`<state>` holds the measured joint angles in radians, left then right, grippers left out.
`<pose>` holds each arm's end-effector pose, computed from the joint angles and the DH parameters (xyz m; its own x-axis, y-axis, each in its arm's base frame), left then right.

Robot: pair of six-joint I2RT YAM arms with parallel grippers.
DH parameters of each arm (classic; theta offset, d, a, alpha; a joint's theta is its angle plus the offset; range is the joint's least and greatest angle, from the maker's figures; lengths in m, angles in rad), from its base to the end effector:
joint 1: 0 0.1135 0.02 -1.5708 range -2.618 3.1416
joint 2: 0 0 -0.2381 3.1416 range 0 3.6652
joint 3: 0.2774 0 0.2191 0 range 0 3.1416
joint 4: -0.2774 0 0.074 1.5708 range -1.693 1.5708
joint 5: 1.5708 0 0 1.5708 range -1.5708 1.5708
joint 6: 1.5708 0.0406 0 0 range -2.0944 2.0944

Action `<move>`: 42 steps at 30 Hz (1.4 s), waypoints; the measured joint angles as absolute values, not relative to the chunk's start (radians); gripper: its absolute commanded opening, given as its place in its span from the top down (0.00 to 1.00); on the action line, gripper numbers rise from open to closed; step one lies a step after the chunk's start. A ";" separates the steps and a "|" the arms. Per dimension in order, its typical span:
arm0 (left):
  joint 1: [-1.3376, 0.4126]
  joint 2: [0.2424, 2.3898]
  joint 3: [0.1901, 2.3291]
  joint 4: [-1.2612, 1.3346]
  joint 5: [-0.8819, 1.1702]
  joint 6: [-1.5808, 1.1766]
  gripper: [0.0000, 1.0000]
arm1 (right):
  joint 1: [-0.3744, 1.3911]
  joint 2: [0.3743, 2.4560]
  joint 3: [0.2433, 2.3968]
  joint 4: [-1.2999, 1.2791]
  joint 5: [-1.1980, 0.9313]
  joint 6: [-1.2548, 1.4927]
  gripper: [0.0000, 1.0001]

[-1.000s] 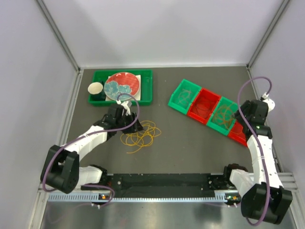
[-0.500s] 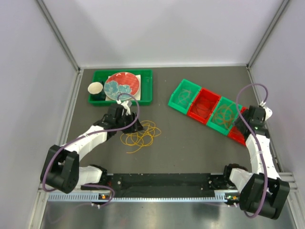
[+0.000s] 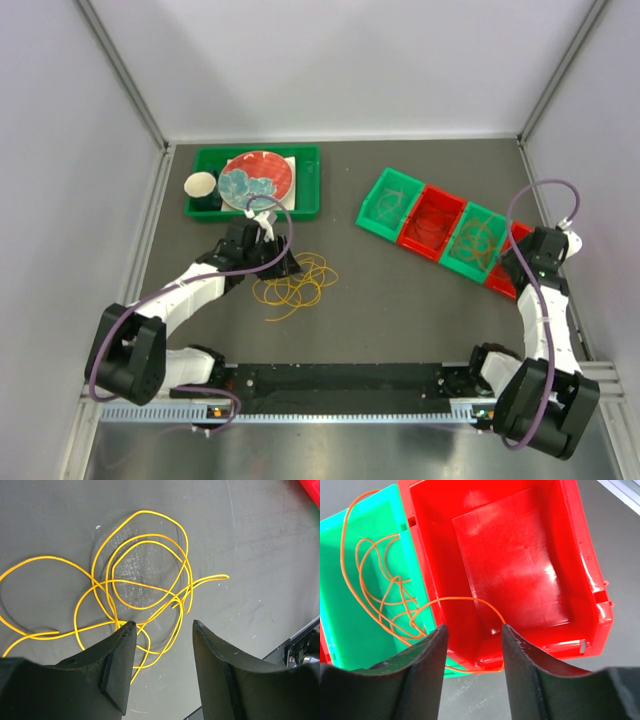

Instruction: Untangle the cables

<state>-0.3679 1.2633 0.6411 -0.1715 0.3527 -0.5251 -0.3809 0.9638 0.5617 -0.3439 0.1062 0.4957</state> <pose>0.2121 -0.0968 0.1865 -0.8581 -0.1734 -0.4833 0.1541 0.8108 -0.5646 0.1707 -0.0730 0.2042 -0.3440 0.6473 -0.6802 0.6884 0.6665 0.2860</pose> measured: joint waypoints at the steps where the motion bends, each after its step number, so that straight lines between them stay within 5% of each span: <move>1: -0.368 1.264 0.641 -0.171 0.352 -0.525 0.47 | -0.383 0.960 0.559 -0.343 0.104 0.498 0.55; 5: -0.368 1.267 0.641 -0.171 0.354 -0.525 0.47 | -0.389 0.922 0.550 -0.361 0.105 0.500 0.46; 16: -0.368 1.268 0.641 -0.171 0.359 -0.525 0.47 | -0.405 0.875 0.545 -0.411 0.133 0.497 0.51; 21: -0.368 1.268 0.641 -0.171 0.359 -0.525 0.47 | -0.418 0.884 0.497 -0.398 0.134 0.495 0.66; 24: -0.368 1.268 0.641 -0.171 0.360 -0.525 0.47 | -0.422 0.909 0.482 -0.389 0.130 0.498 0.84; 25: -0.368 1.268 0.641 -0.171 0.361 -0.525 0.47 | -0.422 0.918 0.482 -0.384 0.130 0.499 0.98; 42: -0.368 1.268 0.641 -0.168 0.363 -0.525 0.47 | -0.382 0.866 0.669 -0.396 0.036 0.517 1.00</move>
<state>-0.3679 1.2682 0.6411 -0.1684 0.3630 -0.5251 -0.3820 0.8658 0.6685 -0.3958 0.0360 0.5175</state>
